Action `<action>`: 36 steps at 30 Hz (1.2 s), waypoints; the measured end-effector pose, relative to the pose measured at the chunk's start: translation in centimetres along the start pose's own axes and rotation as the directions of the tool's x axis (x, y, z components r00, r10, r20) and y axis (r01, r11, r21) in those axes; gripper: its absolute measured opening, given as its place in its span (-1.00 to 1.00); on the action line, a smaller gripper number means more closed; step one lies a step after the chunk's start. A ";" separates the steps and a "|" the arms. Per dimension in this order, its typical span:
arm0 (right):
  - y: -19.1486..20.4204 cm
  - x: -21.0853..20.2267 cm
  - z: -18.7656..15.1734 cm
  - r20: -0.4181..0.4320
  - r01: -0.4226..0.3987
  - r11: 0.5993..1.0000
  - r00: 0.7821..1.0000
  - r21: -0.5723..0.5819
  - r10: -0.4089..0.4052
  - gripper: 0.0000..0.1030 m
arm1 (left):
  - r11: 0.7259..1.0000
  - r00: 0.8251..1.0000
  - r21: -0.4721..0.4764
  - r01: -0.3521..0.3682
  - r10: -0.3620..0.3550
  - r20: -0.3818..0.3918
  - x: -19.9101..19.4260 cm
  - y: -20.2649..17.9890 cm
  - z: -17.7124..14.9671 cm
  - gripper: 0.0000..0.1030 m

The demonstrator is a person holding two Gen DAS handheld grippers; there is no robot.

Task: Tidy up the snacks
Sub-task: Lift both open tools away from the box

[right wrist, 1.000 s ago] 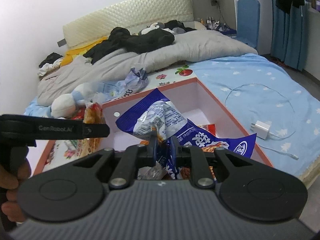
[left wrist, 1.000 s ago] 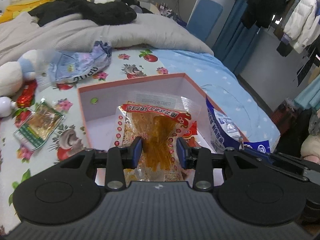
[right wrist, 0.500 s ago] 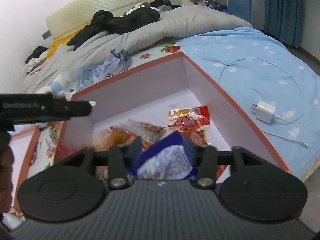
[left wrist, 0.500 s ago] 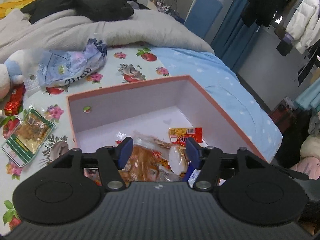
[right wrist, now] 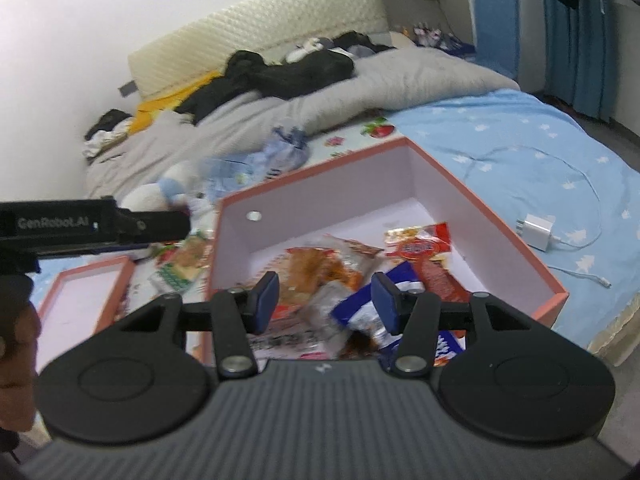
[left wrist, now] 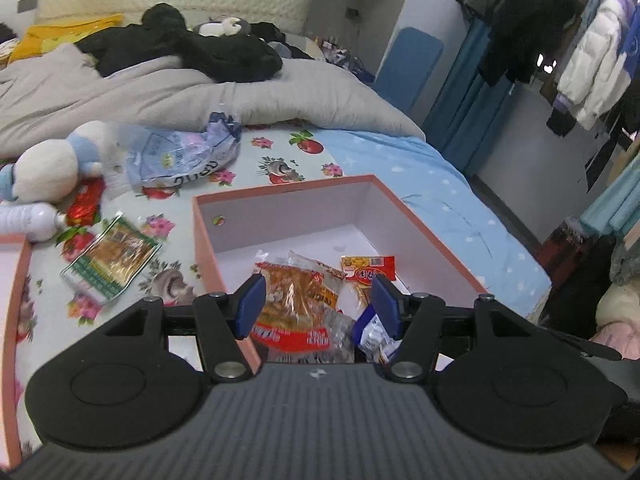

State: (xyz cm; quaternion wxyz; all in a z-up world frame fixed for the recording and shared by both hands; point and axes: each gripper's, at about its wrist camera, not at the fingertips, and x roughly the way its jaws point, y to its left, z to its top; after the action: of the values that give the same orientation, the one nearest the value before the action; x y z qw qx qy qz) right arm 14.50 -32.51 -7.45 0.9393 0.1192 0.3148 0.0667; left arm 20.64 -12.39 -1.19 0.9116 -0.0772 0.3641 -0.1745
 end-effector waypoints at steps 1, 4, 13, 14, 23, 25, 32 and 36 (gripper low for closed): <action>0.5 -0.5 -0.1 0.009 -0.005 1.000 1.000 -0.007 0.005 0.04 | 1.000 1.000 -0.003 -0.004 0.004 0.011 -1.0 0.1 -0.3 0.25; 1.6 -2.1 -0.4 0.030 -0.024 1.000 0.999 -0.015 0.024 0.04 | 1.000 0.999 -0.012 -0.018 0.019 0.045 -3.9 0.4 -1.1 0.25; 4.9 -4.9 -3.1 0.051 -0.073 0.997 0.996 -0.032 0.075 0.18 | 0.998 0.995 -0.059 -0.023 0.029 0.096 -11.2 1.9 -4.3 0.24; 5.2 -5.1 -3.5 0.050 -0.081 0.996 0.995 -0.030 0.083 0.18 | 0.998 0.994 -0.054 -0.034 0.039 0.107 -12.0 2.0 -4.8 0.24; 8.4 -6.9 -6.9 0.034 -0.167 0.983 0.985 -0.072 0.170 0.32 | 0.987 0.985 -0.121 -0.110 0.124 0.118 -16.6 4.9 -9.8 0.24; 8.7 -7.2 -7.3 0.042 -0.175 0.981 0.983 -0.080 0.179 0.55 | 0.982 0.983 -0.141 -0.124 0.141 0.115 -17.3 5.7 -10.8 0.24; 9.4 -6.0 -8.2 0.022 -0.183 0.979 0.982 -0.092 0.186 0.62 | 0.968 0.973 -0.157 -0.197 0.212 0.088 -17.1 8.4 -13.1 0.25; 9.9 -5.1 -8.3 0.011 -0.210 0.974 0.977 -0.085 0.211 0.62 | 0.965 0.971 -0.155 -0.213 0.227 0.079 -16.3 9.5 -13.1 0.25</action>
State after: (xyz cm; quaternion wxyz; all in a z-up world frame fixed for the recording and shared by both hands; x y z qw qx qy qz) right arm 4.88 -22.52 -8.30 0.9343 0.1131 0.2877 0.1777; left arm 3.10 2.31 -2.77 0.9337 -0.1109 0.3379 -0.0414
